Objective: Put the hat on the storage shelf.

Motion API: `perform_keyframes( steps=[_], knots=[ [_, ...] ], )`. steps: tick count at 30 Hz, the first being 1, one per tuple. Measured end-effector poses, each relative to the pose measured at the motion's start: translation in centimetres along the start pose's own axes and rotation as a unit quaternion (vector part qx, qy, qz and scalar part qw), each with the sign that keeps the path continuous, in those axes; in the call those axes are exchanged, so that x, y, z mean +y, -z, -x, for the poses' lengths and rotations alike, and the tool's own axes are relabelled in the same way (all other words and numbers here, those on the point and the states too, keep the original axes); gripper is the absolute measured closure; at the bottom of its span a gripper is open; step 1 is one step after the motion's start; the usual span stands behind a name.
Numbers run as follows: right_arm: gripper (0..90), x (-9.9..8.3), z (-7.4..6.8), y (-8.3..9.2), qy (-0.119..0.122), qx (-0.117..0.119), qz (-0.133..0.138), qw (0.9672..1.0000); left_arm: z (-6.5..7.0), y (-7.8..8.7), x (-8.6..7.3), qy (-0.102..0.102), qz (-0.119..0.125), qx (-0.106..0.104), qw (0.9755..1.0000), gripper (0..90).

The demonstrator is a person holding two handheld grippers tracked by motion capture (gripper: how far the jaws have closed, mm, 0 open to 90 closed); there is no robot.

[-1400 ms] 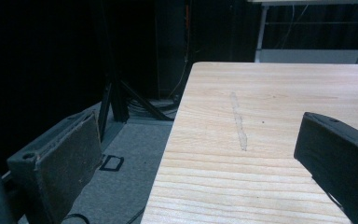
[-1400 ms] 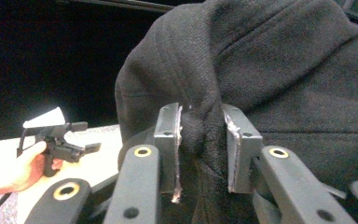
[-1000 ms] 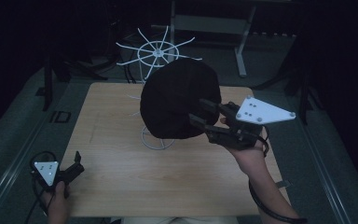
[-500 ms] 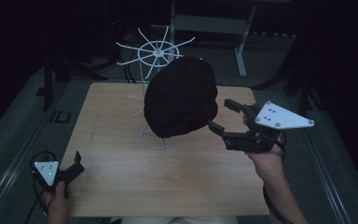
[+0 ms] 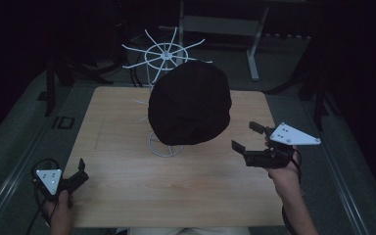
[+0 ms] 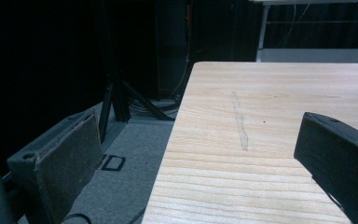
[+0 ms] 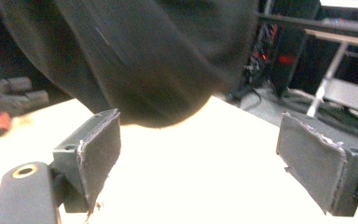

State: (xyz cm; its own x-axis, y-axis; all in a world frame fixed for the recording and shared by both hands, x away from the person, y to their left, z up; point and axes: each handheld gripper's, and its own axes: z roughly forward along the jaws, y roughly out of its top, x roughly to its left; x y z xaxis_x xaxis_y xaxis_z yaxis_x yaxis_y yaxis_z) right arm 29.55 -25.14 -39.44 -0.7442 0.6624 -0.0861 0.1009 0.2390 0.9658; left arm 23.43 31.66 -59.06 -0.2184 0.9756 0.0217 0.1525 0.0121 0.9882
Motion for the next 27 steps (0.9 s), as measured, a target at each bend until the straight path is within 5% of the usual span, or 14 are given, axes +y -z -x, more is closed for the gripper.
perform_keyframes(
  steps=[13,27],
  knots=[
    [14.0,-9.4,3.5,-1.4,-0.036,-0.053,-0.064,0.9958,0.0,0.0,0.0,0.002,0.000,0.001,1.0000,1.3],
    [14.0,-15.8,6.0,-0.6,-0.074,-0.111,-0.113,0.9847,0.0,0.0,0.0,0.003,-0.001,0.000,1.0000,1.3]
  ],
)
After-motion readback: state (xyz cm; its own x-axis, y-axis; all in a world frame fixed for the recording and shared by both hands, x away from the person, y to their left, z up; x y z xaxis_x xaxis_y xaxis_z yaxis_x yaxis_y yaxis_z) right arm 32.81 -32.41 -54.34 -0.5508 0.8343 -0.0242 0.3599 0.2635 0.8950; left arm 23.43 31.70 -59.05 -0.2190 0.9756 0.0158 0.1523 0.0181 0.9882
